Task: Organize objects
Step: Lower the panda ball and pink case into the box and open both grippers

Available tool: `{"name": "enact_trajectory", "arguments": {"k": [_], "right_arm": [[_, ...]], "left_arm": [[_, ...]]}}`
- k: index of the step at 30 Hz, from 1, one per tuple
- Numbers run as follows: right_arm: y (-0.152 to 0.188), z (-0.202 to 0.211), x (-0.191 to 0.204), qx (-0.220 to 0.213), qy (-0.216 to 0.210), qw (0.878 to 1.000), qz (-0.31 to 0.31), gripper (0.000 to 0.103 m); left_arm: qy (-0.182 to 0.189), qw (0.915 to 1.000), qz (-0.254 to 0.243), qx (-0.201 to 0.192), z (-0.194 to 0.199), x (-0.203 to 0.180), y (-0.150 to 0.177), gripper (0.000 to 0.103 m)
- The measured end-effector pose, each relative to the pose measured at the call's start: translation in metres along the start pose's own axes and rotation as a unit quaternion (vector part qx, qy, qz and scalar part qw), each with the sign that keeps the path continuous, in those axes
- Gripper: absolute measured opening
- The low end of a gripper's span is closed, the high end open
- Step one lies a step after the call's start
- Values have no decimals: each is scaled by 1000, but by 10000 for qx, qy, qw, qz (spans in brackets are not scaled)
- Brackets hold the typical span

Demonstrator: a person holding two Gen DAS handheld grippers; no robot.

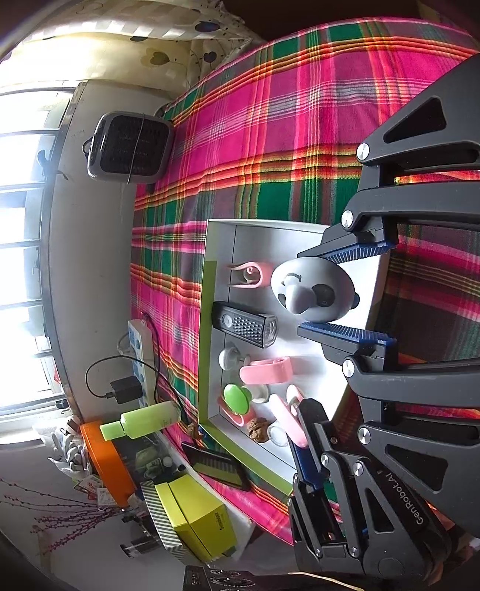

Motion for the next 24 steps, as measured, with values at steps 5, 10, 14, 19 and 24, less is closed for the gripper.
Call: {"name": "enact_trajectory", "arguments": {"k": [5,10,14,19,24], "right_arm": [[-3,-10,1,91,-17,9999,66,33],[-8,-19,1,192,-49,9998,95,33],[-8,-24,1,254,-60,9996,140,33],[-8,-31,2,342,-60,9993,168,33],[-8,-36,3,410,-47,9989,216,33]], "left_arm": [[-46,10000,20,62,-8,1,-2,16],[-84,9999,50,116,-15,3,-3,16],[-94,9998,82,143,-19,6,-4,16],[-109,9998,79,167,-22,7,-6,16],[-91,9997,143,187,-25,10,-7,16]]}}
Point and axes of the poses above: each gripper's, at about its wrist camera, not at the fingertips, and z roughly against the way its jaws point, x to its left, y to its underside, the point moved 1 cm from there along -z, roughly the way its jaws point, and after that the axes turned 2 degrees about x, right-handed, at the moved point
